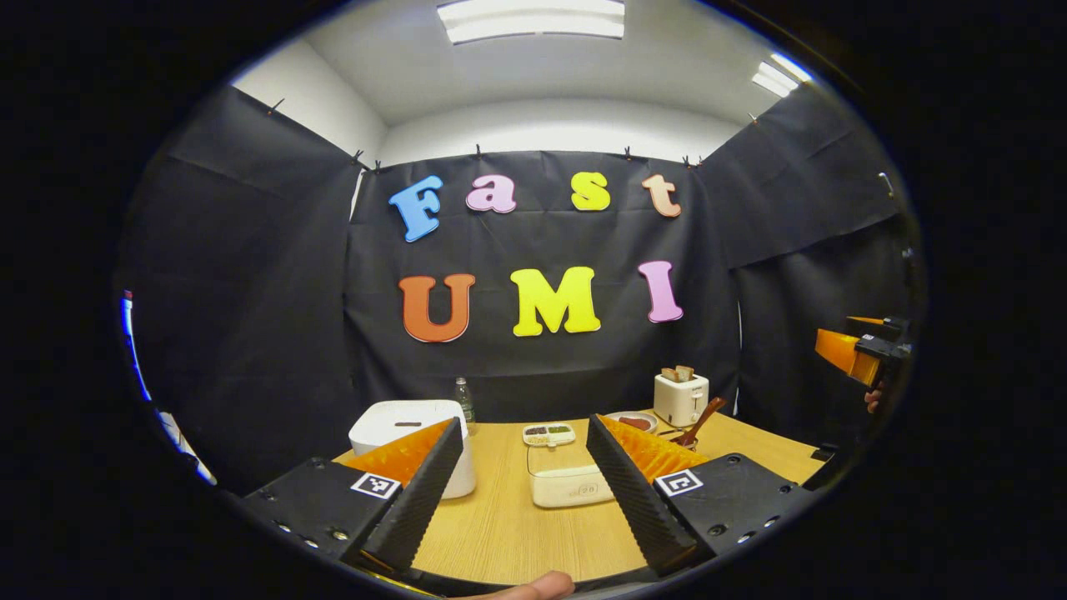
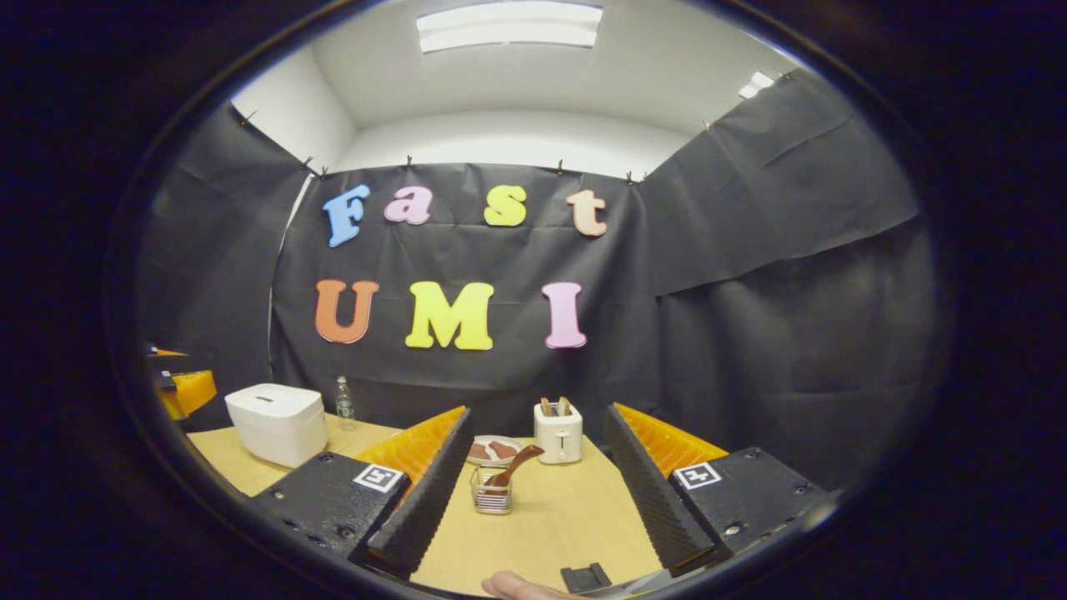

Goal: Close the left gripper, press the button to open the rice cooker; take a wooden spoon from the chopstick holder with the right hand, scoop a spoonful of rice and pour it into the rice cooker, then put the wooden spoon back into the chopstick holder.

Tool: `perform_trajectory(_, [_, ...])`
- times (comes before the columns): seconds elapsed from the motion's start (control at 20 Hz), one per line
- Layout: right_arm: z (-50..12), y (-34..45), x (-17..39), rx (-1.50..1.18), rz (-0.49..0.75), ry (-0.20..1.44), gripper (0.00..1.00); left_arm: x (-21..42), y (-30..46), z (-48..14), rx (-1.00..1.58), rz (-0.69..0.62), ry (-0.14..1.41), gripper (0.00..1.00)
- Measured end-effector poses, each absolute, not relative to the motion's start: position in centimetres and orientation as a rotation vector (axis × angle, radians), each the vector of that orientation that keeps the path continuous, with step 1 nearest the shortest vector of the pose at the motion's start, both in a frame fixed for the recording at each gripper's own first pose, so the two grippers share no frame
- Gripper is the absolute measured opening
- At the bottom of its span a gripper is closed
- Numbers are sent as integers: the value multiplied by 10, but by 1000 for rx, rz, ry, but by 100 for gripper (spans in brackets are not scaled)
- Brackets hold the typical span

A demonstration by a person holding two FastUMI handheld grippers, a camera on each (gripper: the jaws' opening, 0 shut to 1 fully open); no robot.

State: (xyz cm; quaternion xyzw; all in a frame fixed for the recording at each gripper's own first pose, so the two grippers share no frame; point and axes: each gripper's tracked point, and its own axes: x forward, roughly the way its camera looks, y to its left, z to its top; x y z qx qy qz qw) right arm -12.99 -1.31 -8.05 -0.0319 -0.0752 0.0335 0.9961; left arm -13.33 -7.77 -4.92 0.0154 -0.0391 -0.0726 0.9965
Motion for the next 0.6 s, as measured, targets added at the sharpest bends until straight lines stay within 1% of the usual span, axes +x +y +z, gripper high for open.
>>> perform_trajectory(0.15, [-94,-4,-125,-69,83,-120,99,-131,-75,-52,20,-145,-74,95])
perform_trajectory(0.2, [-98,-4,-124,-72,81,-112,100,-130,-77,-53,21,-149,-69,95])
perform_trajectory(0.25, [-99,-4,-124,-74,80,-108,99,-130,-78,-54,22,-152,-65,95])
perform_trajectory(0.3, [-99,-4,-125,-74,77,-104,100,-131,-78,-54,21,-155,-66,95])
perform_trajectory(0.45, [-96,-6,-125,-82,69,-107,99,-132,-78,-54,8,-164,-70,95])
perform_trajectory(0.6, [-97,-4,-127,-79,72,-105,100,-131,-76,-56,5,-164,-66,95])
